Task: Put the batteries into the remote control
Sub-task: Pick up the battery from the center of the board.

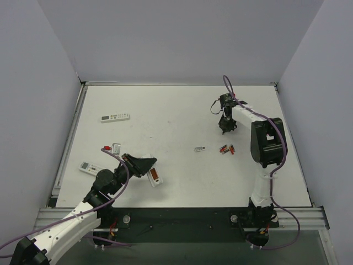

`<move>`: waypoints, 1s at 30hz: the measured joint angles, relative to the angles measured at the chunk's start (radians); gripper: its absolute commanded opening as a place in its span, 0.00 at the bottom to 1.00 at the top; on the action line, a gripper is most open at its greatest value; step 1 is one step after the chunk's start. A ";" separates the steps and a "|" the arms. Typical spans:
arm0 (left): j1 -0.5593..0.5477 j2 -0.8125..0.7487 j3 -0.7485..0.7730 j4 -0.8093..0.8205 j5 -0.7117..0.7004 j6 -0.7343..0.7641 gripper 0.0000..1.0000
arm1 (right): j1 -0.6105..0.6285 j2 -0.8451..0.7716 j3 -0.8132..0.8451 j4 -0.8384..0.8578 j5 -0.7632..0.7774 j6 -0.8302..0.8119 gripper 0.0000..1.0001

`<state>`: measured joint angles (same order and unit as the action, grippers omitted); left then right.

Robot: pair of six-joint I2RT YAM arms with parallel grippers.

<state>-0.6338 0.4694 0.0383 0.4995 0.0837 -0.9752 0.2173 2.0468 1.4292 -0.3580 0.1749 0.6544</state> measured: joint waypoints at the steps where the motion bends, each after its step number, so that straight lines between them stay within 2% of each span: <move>1: 0.000 -0.001 0.000 0.000 0.000 -0.001 0.00 | 0.003 0.000 0.000 0.003 -0.001 -0.009 0.00; 5: 0.000 0.001 0.000 0.012 0.000 -0.008 0.00 | 0.025 -0.031 -0.043 0.045 -0.007 -0.063 0.00; 9: 0.000 0.010 0.000 0.043 0.001 -0.010 0.00 | 0.097 -0.140 -0.140 0.087 -0.019 -0.131 0.00; 21: 0.001 0.017 0.000 0.104 0.005 -0.018 0.00 | 0.401 -0.711 -0.445 0.399 -0.144 -0.315 0.00; 30: 0.000 0.020 0.000 0.160 0.003 -0.061 0.00 | 0.652 -0.926 -0.613 0.589 -0.244 -0.411 0.00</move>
<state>-0.6334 0.4896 0.0383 0.6594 0.0868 -1.0359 0.8692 1.1210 0.8162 0.2310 -0.0692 0.2436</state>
